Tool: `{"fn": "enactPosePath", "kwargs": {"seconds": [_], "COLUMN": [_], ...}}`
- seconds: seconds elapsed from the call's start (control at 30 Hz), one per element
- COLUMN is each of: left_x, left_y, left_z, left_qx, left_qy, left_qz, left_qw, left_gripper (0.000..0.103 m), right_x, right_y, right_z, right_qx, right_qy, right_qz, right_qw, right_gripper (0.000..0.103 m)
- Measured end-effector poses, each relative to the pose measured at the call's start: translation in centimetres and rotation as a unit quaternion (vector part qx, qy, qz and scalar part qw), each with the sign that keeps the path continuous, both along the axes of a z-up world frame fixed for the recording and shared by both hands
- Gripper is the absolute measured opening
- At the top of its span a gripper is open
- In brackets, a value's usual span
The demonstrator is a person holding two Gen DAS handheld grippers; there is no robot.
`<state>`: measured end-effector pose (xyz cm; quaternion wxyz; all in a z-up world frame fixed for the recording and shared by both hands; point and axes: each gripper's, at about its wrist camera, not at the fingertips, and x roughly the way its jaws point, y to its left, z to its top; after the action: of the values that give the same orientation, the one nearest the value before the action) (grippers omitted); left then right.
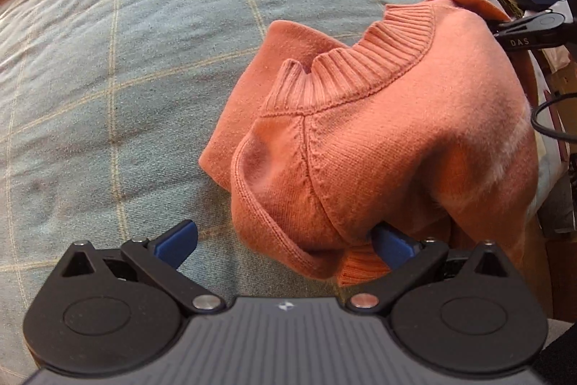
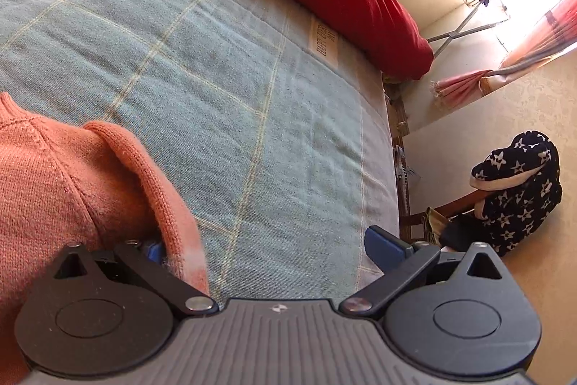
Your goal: Fold clothes
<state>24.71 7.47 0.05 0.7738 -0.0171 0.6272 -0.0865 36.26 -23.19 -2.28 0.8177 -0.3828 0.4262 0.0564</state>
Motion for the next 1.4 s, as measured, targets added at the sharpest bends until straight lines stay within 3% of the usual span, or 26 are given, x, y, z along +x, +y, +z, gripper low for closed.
{"fn": "enactPosePath", "kwargs": {"seconds": [0.1,0.2,0.3,0.5,0.73,0.8,0.87,1.03,1.23,1.4], "left_x": [-0.3,-0.4,-0.5,0.5,3.1,4.5,5.8,8.9,12.1,13.9], "left_y": [-0.1,-0.2,-0.8,0.3,0.6,0.9,1.1,1.3,1.6,1.6], "left_z": [0.1,-0.6,-1.2,0.4,2.4,2.4,2.1,1.8,1.6,1.2], "left_qx": [0.010,0.006,0.040,0.061,0.103,0.103,0.096,0.096,0.065,0.033], "left_qy": [-0.006,0.016,0.020,-0.011,-0.060,-0.065,-0.065,-0.078,-0.080,-0.080], "left_qz": [0.002,-0.006,-0.023,0.025,0.038,0.037,0.033,0.018,0.005,-0.037], "left_qw": [0.9999,0.9998,0.9987,0.9978,0.9921,0.9919,0.9927,0.9922,0.9947,0.9956], "left_gripper": [0.103,0.102,0.100,0.094,0.064,0.061,0.049,0.038,0.011,0.006], "right_x": [0.4,0.7,1.0,2.2,4.6,5.5,6.6,9.2,12.2,13.8], "right_y": [-0.3,-0.2,-0.4,-0.9,-0.8,-0.6,-0.4,0.1,0.2,0.0], "right_z": [-0.3,-0.4,-0.3,0.5,0.7,0.4,0.0,-1.1,-1.9,-2.7], "right_qx": [0.008,0.009,0.008,0.003,-0.005,-0.010,-0.011,-0.025,-0.031,-0.029], "right_qy": [0.004,0.005,0.003,-0.010,-0.031,-0.034,-0.033,-0.037,-0.036,-0.025], "right_qz": [0.000,0.006,0.009,0.015,0.021,0.023,0.023,0.035,0.037,0.039], "right_qw": [1.000,1.000,1.000,1.000,0.999,0.999,0.999,0.998,0.998,0.998], "right_gripper": [0.103,0.103,0.103,0.103,0.103,0.103,0.103,0.103,0.103,0.103]}}
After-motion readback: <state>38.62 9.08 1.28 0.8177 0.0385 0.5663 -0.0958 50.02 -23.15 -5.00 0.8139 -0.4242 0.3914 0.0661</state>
